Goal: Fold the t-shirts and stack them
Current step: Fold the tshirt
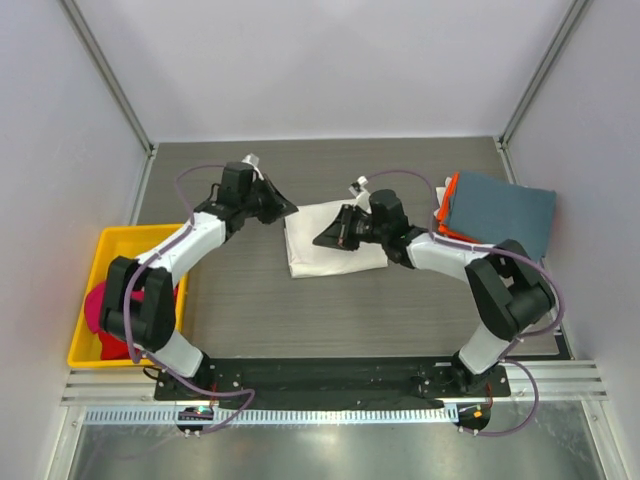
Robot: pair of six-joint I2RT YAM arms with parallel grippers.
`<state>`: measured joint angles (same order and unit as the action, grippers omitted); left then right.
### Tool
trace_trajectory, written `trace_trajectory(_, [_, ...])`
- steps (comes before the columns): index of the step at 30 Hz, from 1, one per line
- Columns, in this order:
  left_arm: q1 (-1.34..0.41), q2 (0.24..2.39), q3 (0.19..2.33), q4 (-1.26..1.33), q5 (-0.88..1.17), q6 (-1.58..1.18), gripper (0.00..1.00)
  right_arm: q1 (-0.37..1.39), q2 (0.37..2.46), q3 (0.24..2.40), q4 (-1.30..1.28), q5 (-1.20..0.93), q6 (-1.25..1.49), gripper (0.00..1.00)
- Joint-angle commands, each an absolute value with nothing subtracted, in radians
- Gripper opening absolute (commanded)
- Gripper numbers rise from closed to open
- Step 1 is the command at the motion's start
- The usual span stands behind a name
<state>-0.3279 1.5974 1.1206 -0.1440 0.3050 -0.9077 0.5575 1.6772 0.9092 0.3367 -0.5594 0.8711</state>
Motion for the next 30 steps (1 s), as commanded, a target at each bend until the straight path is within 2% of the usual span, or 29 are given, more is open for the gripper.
trace_trajectory(1, [-0.409, 1.572, 1.031, -0.114, 0.293, -0.939, 0.0, 0.486, 1.632, 0.833, 0.314, -0.548, 0.834, 0.04])
trace_trajectory(9, [-0.453, 1.631, 0.81, 0.158, 0.36, -1.055, 0.0, 0.302, 1.756, 0.68, 0.483, -0.663, 0.831, 0.01])
trace_trajectory(13, [-0.449, 1.621, 0.712, 0.167, 0.318, -1.04, 0.0, 0.244, 1.832, 0.626, 0.666, -0.736, 0.952, 0.01])
trace_trajectory(18, [-0.417, 1.525, 0.58, 0.178, 0.287, -1.039, 0.0, 0.227, 1.793, 0.678, 0.341, -0.601, 0.841, 0.01])
trace_trajectory(26, [-0.359, 1.365, 0.575, 0.003, 0.198, -0.95, 0.0, 0.212, 1.646, 0.626, 0.236, -0.477, 0.775, 0.02])
trace_trajectory(28, [-0.359, 1.33, 0.592, -0.08, 0.169, -0.924, 0.0, 0.215, 1.576, 0.633, 0.172, -0.456, 0.733, 0.08])
trace_trajectory(29, [-0.36, 1.318, 0.601, -0.096, 0.164, -0.917, 0.0, 0.216, 1.553, 0.647, 0.151, -0.428, 0.72, 0.16])
trace_trajectory(30, [-0.362, 1.293, 0.607, -0.107, 0.149, -0.913, 0.0, 0.218, 1.531, 0.658, 0.096, -0.408, 0.703, 0.2])
